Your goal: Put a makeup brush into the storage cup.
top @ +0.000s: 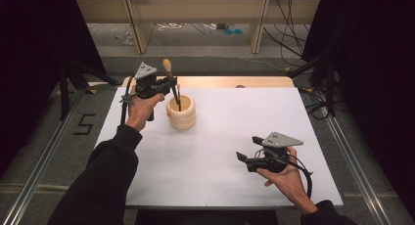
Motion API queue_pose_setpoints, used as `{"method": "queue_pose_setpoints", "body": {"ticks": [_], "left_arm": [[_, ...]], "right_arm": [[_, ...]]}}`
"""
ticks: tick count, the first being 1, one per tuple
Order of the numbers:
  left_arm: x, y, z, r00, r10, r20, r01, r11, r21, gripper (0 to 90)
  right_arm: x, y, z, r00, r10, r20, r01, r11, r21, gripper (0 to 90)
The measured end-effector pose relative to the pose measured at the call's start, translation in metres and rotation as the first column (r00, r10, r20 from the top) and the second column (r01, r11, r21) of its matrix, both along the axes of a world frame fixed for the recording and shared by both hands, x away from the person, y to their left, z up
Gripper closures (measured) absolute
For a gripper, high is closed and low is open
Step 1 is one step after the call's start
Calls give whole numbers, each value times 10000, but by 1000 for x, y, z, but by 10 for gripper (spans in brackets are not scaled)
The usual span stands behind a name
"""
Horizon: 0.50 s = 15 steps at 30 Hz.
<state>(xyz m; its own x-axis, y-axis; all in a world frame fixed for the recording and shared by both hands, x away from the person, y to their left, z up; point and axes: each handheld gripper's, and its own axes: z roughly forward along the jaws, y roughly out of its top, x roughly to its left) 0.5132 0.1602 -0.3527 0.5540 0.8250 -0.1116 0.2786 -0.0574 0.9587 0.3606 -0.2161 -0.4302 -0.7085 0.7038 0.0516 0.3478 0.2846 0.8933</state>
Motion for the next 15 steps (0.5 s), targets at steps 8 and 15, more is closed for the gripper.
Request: {"method": "queue_pose_setpoints", "body": {"ticks": [8,15], "left_arm": [[2,-6,-10,9999,78,-154,-76,9999,106,774],[5,-6,-19,9995,124,-286,-122,9999,86,774]], "right_arm": [[0,0,0,10000,9,-6,-9,10000,-8,193],[0,0,0,10000,16,-14,-16,10000,0,195]]}}
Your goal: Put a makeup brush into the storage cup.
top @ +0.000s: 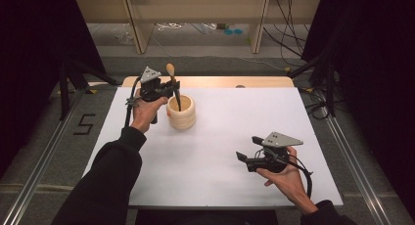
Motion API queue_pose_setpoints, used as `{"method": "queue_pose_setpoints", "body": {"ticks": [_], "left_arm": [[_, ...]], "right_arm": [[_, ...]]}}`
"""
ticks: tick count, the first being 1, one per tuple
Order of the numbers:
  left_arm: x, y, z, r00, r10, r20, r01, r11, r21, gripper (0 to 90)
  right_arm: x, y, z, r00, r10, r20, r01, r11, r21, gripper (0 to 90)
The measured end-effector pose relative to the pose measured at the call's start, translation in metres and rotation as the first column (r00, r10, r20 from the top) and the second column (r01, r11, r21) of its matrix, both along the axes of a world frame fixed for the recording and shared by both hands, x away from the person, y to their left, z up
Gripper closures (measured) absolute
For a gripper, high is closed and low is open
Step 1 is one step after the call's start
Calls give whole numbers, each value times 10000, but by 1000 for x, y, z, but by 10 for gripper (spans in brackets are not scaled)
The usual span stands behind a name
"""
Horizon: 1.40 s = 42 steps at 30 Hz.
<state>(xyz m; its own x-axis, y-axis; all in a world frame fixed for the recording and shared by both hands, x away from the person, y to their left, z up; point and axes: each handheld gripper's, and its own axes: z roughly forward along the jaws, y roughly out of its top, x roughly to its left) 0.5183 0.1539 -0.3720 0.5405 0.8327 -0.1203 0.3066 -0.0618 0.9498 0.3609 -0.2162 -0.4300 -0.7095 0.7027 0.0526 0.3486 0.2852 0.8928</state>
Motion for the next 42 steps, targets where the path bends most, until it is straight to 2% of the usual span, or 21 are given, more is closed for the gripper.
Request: {"method": "queue_pose_setpoints", "body": {"ticks": [9,14,18,19,20,25,26,29,30,31,32,34,37,39,42], "left_arm": [[1,1,-11,9999,71,-144,-71,10000,38,773],[2,0,-16,9996,103,-270,-104,9999,-47,773],[2,-1,-18,9993,65,-361,-65,10000,13,773],[2,-2,-19,9992,88,-395,-89,10000,-34,773],[2,-2,-20,9991,48,-410,-48,10000,-2,773],[2,-4,-24,9986,33,-519,-39,9999,-108,772],[3,-4,-24,9987,-12,-502,13,10000,12,772],[2,-5,-26,9976,-45,-686,38,9999,-104,770],[3,-5,-26,9968,-219,-773,215,9998,-52,766],[3,-6,-27,9950,-303,-952,292,9995,-125,739],[4,-6,-28,9942,-327,-1028,316,9994,-119,665],[3,-8,-29,9956,-159,-924,177,9997,182,519],[2,-7,-28,9955,-113,-939,116,9999,31,395],[1,-7,-27,9959,-57,-900,71,9999,154,334],[-1,-6,-25,9961,73,-875,-62,9999,127,287]], "right_arm": [[0,0,0,10000,39,52,-39,10000,1,197],[-1,0,1,9999,41,-100,-42,9999,-112,196],[0,0,0,10000,30,-25,-30,9999,-121,197],[-1,0,1,9999,-13,-137,11,9998,-174,197],[0,1,0,10000,72,-56,-71,10000,6,197],[0,1,-1,10000,77,28,-77,10000,11,197],[0,1,-1,10000,82,30,-82,10000,8,197],[-1,0,1,9999,25,-130,-28,9997,-262,197],[-1,0,1,9999,18,-113,-21,9996,-279,197],[-1,0,1,9999,33,-131,-37,9997,-255,197],[0,1,0,10000,78,-34,-79,9999,-128,197],[0,1,0,10000,71,-69,-72,9999,-117,197],[0,1,-1,10000,80,-47,-81,9999,-93,197],[0,2,-1,10000,83,-43,-83,9999,-82,197],[1,2,-1,9999,98,-62,-98,9999,-84,197]]}}
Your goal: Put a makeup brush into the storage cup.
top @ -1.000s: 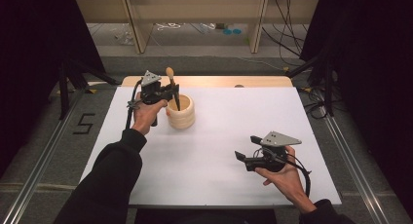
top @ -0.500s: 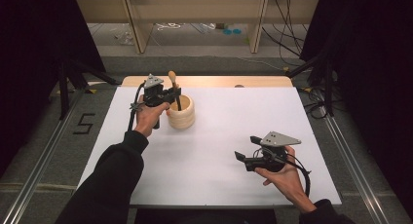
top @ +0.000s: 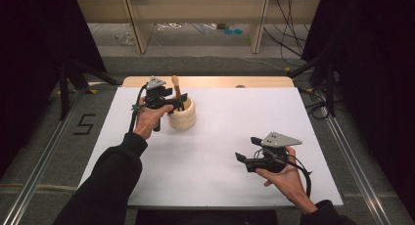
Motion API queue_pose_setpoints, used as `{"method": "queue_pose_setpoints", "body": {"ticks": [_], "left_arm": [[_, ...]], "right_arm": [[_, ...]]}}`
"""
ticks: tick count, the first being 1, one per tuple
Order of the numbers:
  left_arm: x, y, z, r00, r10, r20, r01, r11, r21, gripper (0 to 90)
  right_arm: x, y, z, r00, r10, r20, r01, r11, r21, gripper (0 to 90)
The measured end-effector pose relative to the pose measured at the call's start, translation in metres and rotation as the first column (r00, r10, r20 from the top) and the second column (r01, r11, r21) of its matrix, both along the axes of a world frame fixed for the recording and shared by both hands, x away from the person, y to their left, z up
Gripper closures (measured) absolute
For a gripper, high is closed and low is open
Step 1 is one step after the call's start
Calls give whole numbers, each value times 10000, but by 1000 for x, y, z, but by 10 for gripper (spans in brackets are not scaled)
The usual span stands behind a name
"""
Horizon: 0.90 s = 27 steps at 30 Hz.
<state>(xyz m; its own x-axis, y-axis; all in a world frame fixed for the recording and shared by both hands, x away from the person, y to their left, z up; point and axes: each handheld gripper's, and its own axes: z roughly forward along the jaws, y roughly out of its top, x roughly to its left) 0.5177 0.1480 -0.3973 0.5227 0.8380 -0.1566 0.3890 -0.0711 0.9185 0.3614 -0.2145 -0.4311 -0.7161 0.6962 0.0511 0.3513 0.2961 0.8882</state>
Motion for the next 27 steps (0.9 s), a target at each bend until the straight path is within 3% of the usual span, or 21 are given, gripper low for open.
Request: {"method": "queue_pose_setpoints", "body": {"ticks": [10,27], "left_arm": [[-6,6,5,9998,201,82,-201,9998,-26,229],[-30,7,15,9993,-77,369,95,9987,-501,194]], "right_arm": [[0,-1,1,10000,-7,15,7,10000,-27,197],[0,-2,2,10000,-74,28,74,10000,31,196]]}}
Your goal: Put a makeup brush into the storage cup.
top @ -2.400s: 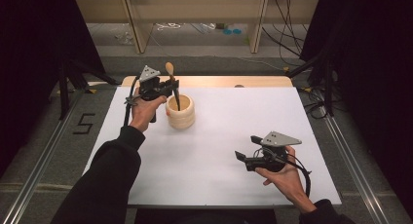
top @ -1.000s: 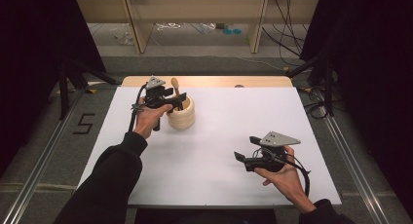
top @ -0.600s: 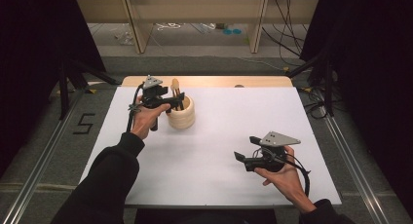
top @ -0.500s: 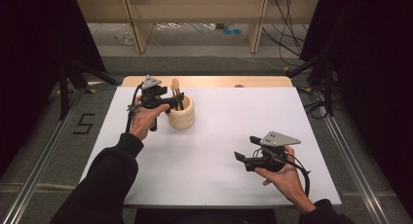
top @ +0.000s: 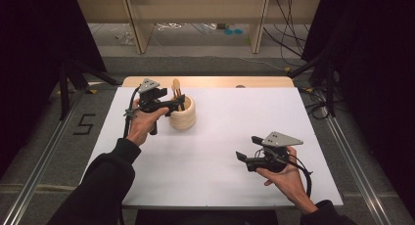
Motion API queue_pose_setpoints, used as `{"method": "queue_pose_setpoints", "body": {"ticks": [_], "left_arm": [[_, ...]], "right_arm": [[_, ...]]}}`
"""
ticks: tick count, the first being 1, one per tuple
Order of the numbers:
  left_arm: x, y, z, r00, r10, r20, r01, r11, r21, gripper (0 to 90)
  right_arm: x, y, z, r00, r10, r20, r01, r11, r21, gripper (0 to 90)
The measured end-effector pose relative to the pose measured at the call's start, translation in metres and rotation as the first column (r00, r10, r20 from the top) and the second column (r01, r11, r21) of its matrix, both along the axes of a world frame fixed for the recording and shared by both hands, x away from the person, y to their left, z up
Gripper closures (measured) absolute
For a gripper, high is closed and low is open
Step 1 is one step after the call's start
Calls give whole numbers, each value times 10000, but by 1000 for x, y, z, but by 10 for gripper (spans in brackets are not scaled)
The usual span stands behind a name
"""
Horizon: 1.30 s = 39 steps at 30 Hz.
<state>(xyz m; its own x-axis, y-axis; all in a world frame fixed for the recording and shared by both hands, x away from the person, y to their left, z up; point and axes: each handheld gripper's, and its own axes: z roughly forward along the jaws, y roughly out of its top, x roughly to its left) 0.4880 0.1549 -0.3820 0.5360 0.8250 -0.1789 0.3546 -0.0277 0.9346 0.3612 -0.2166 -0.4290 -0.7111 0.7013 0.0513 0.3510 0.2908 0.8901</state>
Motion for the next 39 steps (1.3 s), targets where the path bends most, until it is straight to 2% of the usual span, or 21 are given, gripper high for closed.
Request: {"method": "queue_pose_setpoints", "body": {"ticks": [5,7,8,11,12,13,14,15,16,19,21,24,25,26,28,30,31,32,33,34,39], "left_arm": [[-11,-1,1,10000,11,-12,-12,9997,-246,193],[-15,1,3,9997,-121,211,124,9998,-139,194],[-17,1,3,9995,-172,276,175,9998,-94,194],[-24,1,3,9987,-263,432,268,9996,-105,194],[-25,2,4,9981,-326,528,324,9995,48,194],[-15,20,10,9674,-732,2423,36,9611,2760,193],[-14,21,11,9620,-1027,2530,247,9554,2942,193],[-17,21,11,9613,-1174,2491,379,9524,3024,193],[-18,21,11,9586,-1349,2507,562,9530,2978,192],[-24,20,10,9483,-1843,2584,1021,9480,3013,192],[-26,19,10,9421,-2062,2646,1199,9436,3085,192],[-32,18,8,9314,-2383,2751,1403,9325,3327,192],[-42,11,3,9671,-1423,2110,946,9707,2208,192],[-45,10,2,9679,-1432,2063,969,9709,2192,189],[-47,10,2,9602,-1733,2190,1218,9655,2301,188],[-51,9,1,9621,-1693,2140,1205,9672,2238,183],[-54,7,0,9641,-1799,1951,1414,9704,1959,179],[-55,7,-1,9617,-1882,1995,1484,9688,1987,176],[-60,4,-3,9670,-1877,1725,1613,9745,1561,175],[-57,11,1,9526,-1844,2419,1179,9570,2652,174],[-65,9,-3,9529,-1820,2426,1129,9553,2734,170]], "right_arm": [[0,0,0,10000,-46,67,45,10000,31,196],[-1,-1,1,10000,-76,26,76,9999,-90,196],[1,0,0,9998,-7,196,3,9998,191,196],[1,0,0,9998,-39,211,35,9998,189,196],[0,-1,0,9998,-69,172,67,9999,108,196],[1,0,0,9997,-81,213,78,9999,138,196],[1,0,0,9997,-86,210,83,9999,144,196],[1,0,0,9997,-101,221,98,9999,131,196],[1,-1,1,9998,-87,183,85,9999,117,196],[0,-1,1,9999,-84,117,83,9999,80,196],[0,-1,2,9999,-106,64,105,9998,141,196],[0,-2,2,9998,-118,151,116,9999,119,196],[0,-2,2,9998,-122,155,120,9999,123,196],[0,-2,1,9998,-96,164,94,9999,127,195],[-1,-1,2,9999,-88,47,88,9998,167,196],[0,-1,1,9997,-75,249,69,9997,237,195],[0,-1,1,9996,-83,281,74,9995,294,196],[0,-1,1,9996,-92,269,84,9995,288,195],[0,-1,1,9996,-96,266,88,9995,303,195],[0,-1,1,9996,-91,275,83,9995,312,195],[1,-1,1,9995,-128,299,118,9994,338,195]]}}
